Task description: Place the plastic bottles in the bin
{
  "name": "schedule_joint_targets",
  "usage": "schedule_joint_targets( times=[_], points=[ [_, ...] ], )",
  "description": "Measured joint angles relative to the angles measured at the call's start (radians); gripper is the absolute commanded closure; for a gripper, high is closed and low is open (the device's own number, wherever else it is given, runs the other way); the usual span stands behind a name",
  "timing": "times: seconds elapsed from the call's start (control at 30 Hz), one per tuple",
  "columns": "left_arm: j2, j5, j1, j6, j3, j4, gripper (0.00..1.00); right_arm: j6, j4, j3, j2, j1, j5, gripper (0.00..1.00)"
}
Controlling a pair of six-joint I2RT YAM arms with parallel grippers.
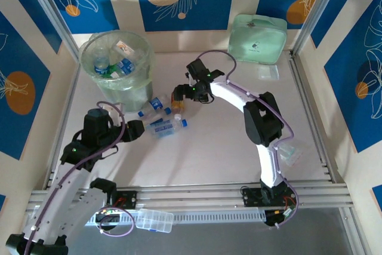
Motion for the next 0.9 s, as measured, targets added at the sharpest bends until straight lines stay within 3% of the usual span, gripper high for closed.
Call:
schedule_joint_targets(
  times=[0.3, 0.47, 0.73, 0.9],
  points=[
    [0.0, 0.005, -0.001, 0.0, 0.0, 0.02, 0.39, 0.0, -0.103, 0.227, 0.169, 0.006, -0.035, 0.11],
    [0.001, -0.003, -0.001, 0.001, -0.01, 0.024, 0.37, 0.008, -0.185, 0.356, 0.254, 0.022, 0.02, 0.15],
    [0.003, -0.005, -0.001, 0.0, -0.029, 0.029, 0.37, 0.008, -0.266, 0.386, 0.271, 0.069, 0.153, 0.16],
    [0.017, -0.005, -0.001, -0.002, -0.034, 0.047, 0.37, 0.0, -0.283, 0.403, 0.286, 0.08, 0.172, 0.28]
  ],
)
